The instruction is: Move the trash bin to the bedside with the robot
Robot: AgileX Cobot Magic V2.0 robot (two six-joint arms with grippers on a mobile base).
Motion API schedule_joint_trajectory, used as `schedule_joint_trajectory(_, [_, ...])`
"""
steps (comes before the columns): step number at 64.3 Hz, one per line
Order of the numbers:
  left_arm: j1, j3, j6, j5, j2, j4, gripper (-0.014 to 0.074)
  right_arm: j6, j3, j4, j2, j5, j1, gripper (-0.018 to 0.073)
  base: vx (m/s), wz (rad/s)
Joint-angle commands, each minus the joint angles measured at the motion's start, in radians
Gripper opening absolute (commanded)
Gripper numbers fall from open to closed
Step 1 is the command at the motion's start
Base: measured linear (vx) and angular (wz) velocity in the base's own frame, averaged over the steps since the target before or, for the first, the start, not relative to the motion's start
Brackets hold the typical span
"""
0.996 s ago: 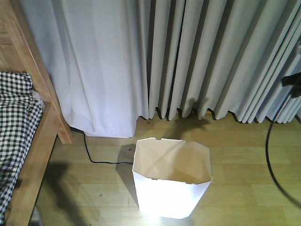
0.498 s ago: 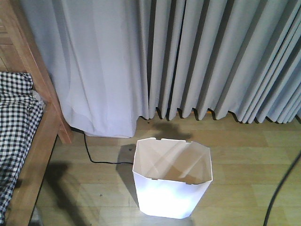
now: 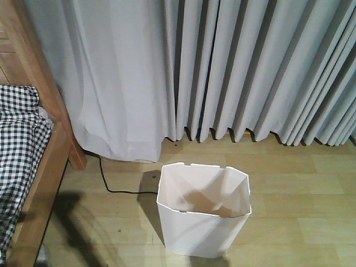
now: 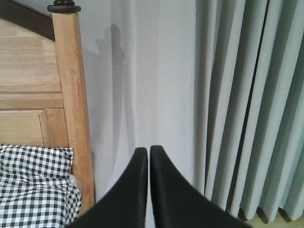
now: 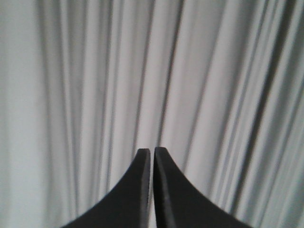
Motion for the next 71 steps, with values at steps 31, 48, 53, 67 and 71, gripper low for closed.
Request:
schedule_joint_trajectory(31, [-0.004,0.020,-0.003,-0.066,-0.008,-0.010,-0.0006,0.001,-0.023,0.063,-0.003,0.059,0.012,-0.0006,0.00,0.00])
schedule_joint_trajectory(48, [-0.004,0.020,-0.003,-0.066,-0.008,-0.010,-0.0006,-0.003,-0.018,0.050,-0.003,0.027,0.012,-0.0006,0.00,0.00])
schedule_joint_trajectory(53, [-0.004,0.020,-0.003,-0.066,-0.008,-0.010,-0.0006,0.059,0.032,-0.016,-0.006,-0.089,0.012,-0.0006,0.00,0.00])
schedule_joint_trajectory(67, [-0.004,0.020,-0.003,-0.066,-0.008,-0.010,-0.0006,0.420,0.222,-0.364,-0.159,-0.249,0.012,-0.0006,0.00,0.00])
schedule_joint_trajectory(71, [-0.004,0.020,-0.003,-0.066,-0.008,-0.010,-0.0006,0.452,0.263,-0.366,-0.196,-0.248,0.012,-0.0006,0.00,0.00])
